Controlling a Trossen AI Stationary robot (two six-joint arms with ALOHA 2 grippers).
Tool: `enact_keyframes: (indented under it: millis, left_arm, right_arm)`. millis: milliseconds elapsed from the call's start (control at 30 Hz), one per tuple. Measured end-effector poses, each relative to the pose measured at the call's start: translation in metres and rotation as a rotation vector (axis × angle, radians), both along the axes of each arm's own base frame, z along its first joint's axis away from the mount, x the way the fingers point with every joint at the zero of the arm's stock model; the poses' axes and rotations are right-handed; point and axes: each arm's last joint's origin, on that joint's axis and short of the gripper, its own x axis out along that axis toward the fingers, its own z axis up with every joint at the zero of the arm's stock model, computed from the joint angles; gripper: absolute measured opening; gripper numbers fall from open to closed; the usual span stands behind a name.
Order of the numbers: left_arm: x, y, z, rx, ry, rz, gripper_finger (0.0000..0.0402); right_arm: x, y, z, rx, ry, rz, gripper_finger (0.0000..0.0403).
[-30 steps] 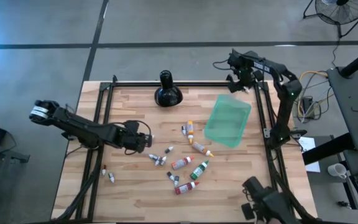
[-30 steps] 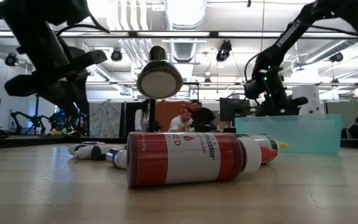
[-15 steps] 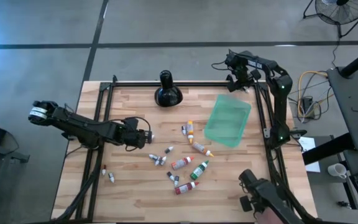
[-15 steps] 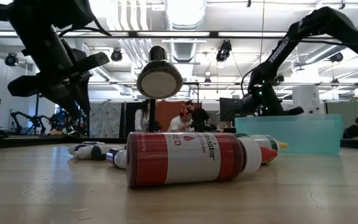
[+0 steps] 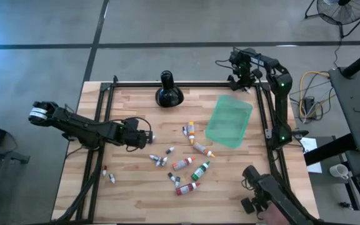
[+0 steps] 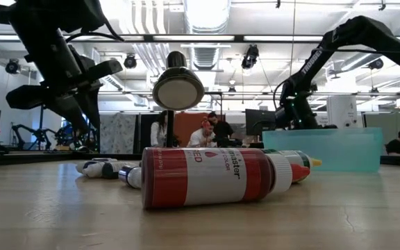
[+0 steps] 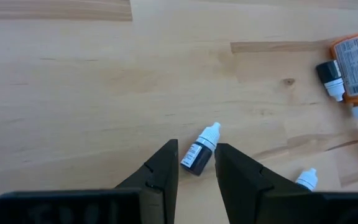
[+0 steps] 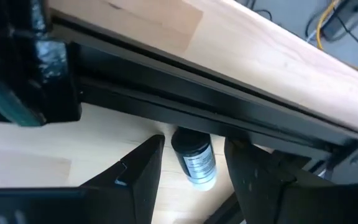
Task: Pick & Place food coloring
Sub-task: Put the top small black food coloring bottle into the green bin
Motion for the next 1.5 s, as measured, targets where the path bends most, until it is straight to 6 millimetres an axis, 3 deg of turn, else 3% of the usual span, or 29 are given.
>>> enact_keyframes:
  millis: [200, 500, 633, 700, 933, 1100, 1300, 1500]
  left_arm:
    - [0.0, 0.0, 0.0, 0.0, 0.0, 0.002, 0.008]
    - [0.0, 0.001, 0.0, -0.001, -0.002, 0.006, 0.008]
    - [0.0, 0.001, 0.0, -0.001, -0.002, 0.007, 0.008]
    - [0.0, 0.001, 0.0, -0.001, -0.002, 0.007, 0.008]
    - [0.0, 0.001, 0.0, 0.018, 0.008, -0.012, 0.008]
    - [0.0, 0.001, 0.0, 0.035, 0.02, -0.036, 0.008]
    - [0.0, 0.001, 0.0, 0.054, 0.036, -0.073, 0.008]
    - [0.001, 0.001, 0.0, 0.078, 0.054, -0.113, 0.008]
  right_arm:
    - [0.0, 0.001, -0.001, 0.031, -0.028, 0.072, 0.0162]
    - [0.001, 0.002, 0.0, 0.05, -0.039, 0.09, 0.007]
    - [0.004, 0.002, 0.006, 0.065, -0.044, 0.072, 0.0051]
    - [0.009, 0.003, 0.012, 0.068, -0.051, 0.068, 0.0055]
    - [0.036, 0.014, 0.062, -0.008, -0.144, 0.108, 0.0066]
    - [0.056, 0.038, 0.106, -0.099, -0.199, 0.136, 0.0067]
    - [0.082, 0.091, 0.157, -0.119, -0.323, 0.202, 0.0068]
    - [0.097, 0.138, 0.167, -0.013, -0.299, 0.238, 0.0068]
